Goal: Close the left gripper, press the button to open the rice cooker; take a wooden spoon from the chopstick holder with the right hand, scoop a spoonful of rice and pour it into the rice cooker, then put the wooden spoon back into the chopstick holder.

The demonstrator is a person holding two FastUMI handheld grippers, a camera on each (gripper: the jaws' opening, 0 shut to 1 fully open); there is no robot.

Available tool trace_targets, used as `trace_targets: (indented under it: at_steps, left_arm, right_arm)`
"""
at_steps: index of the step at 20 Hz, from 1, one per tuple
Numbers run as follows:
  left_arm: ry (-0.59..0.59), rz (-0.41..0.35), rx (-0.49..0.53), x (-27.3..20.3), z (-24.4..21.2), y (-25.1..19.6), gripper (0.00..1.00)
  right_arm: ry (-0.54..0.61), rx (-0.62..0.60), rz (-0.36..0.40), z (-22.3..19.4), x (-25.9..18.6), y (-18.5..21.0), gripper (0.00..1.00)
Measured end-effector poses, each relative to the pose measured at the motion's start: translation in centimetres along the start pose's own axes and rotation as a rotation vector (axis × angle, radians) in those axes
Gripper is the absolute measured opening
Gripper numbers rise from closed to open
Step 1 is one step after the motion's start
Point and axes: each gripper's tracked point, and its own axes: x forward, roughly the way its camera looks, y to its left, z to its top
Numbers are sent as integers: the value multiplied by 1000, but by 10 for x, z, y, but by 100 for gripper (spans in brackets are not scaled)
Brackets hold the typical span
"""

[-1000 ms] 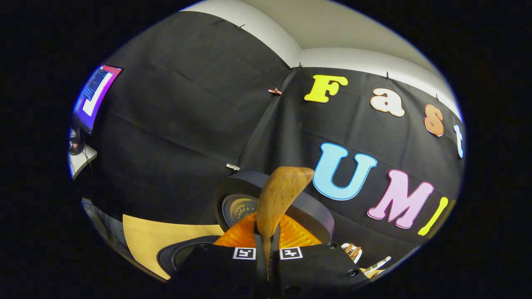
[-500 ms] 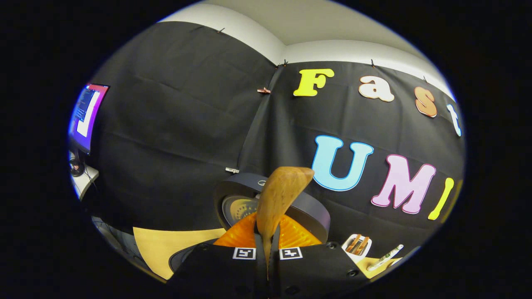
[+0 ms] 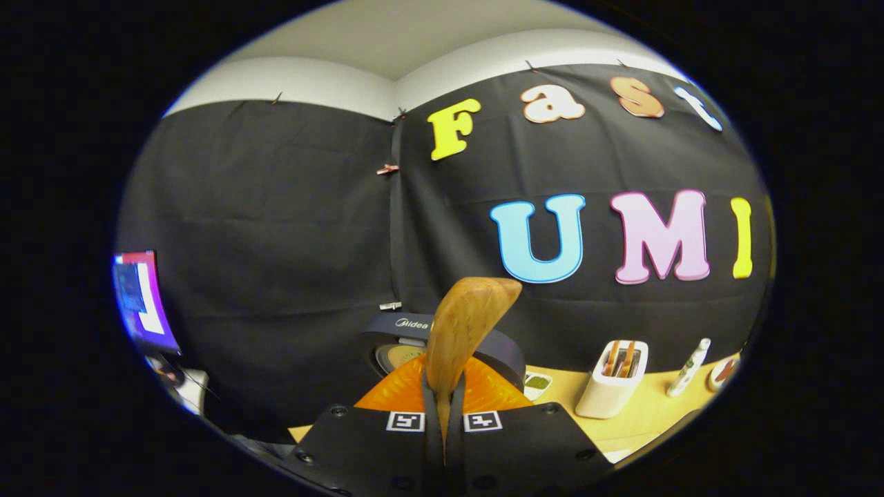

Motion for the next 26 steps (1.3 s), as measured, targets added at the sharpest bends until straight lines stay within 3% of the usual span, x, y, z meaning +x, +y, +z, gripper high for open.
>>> trace_targets:
  at_steps: [5,12,17,26]
  left_arm:
    - [-7,-78,-40,6,2,-44,94]
    - [-23,-143,-10,33,5,-116,94]
    - [-23,-182,23,40,2,-171,94]
    - [12,-195,55,29,-9,-226,94]
  right_arm:
    - [15,204,-102,28,-55,-76,6]
    - [-16,314,-391,41,-166,-253,6]
    - [-27,354,-550,26,-229,-356,6]
    - [-14,367,-714,-13,-276,-468,6]
